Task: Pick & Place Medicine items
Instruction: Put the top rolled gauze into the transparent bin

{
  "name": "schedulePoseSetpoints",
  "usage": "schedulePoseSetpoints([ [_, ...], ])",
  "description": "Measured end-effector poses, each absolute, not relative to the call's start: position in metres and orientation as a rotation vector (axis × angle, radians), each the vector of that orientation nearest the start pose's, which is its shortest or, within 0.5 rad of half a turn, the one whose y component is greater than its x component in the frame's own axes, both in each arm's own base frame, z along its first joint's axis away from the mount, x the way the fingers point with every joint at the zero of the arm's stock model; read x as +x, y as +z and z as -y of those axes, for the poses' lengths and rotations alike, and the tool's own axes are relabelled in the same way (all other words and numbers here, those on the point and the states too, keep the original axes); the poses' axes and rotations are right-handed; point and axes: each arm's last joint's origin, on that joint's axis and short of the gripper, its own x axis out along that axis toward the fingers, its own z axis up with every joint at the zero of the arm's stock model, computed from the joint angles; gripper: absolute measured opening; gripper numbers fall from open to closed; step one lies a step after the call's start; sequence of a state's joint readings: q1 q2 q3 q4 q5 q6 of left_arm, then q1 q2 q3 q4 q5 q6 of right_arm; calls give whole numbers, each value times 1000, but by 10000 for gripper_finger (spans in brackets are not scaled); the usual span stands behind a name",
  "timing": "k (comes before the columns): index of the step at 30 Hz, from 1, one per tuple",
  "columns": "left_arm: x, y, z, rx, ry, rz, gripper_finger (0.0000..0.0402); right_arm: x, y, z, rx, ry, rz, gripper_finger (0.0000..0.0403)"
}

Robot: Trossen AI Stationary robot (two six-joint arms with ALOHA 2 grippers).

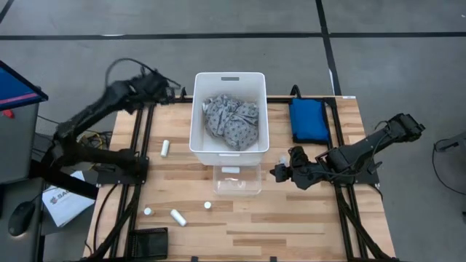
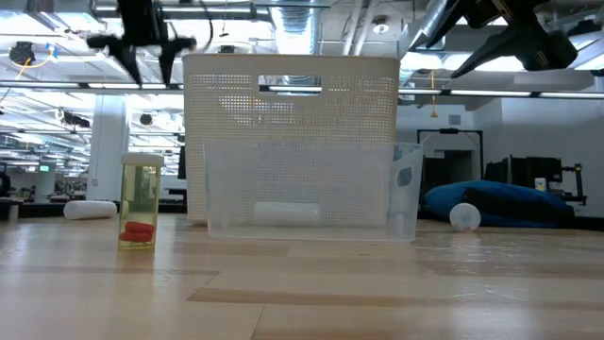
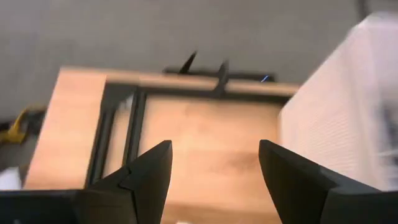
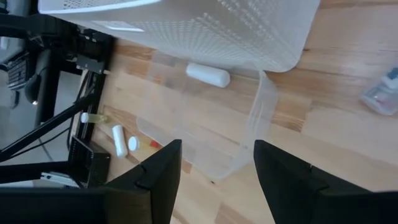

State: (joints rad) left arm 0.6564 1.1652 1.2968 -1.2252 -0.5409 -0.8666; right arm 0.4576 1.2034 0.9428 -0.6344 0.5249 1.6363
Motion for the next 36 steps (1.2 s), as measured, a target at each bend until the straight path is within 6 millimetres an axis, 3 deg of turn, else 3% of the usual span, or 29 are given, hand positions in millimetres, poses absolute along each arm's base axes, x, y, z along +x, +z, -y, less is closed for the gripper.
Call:
schedulePoseSetpoints([
  [7,144,272,-130,-926,1479,-806,232,216,272,-90,1126,-666,-524,197],
  [17,125,198,-108,-1054,1465,-1086,232,205,278,-83,1130,-682,-526,197],
  [22,127,180,-100,-1108,1391,-1102,232,198,282,-77,1127,-700,-526,197],
  [36,127,156,-92,-1123,1345,-1073,232,192,285,-69,1123,-726,-523,197],
])
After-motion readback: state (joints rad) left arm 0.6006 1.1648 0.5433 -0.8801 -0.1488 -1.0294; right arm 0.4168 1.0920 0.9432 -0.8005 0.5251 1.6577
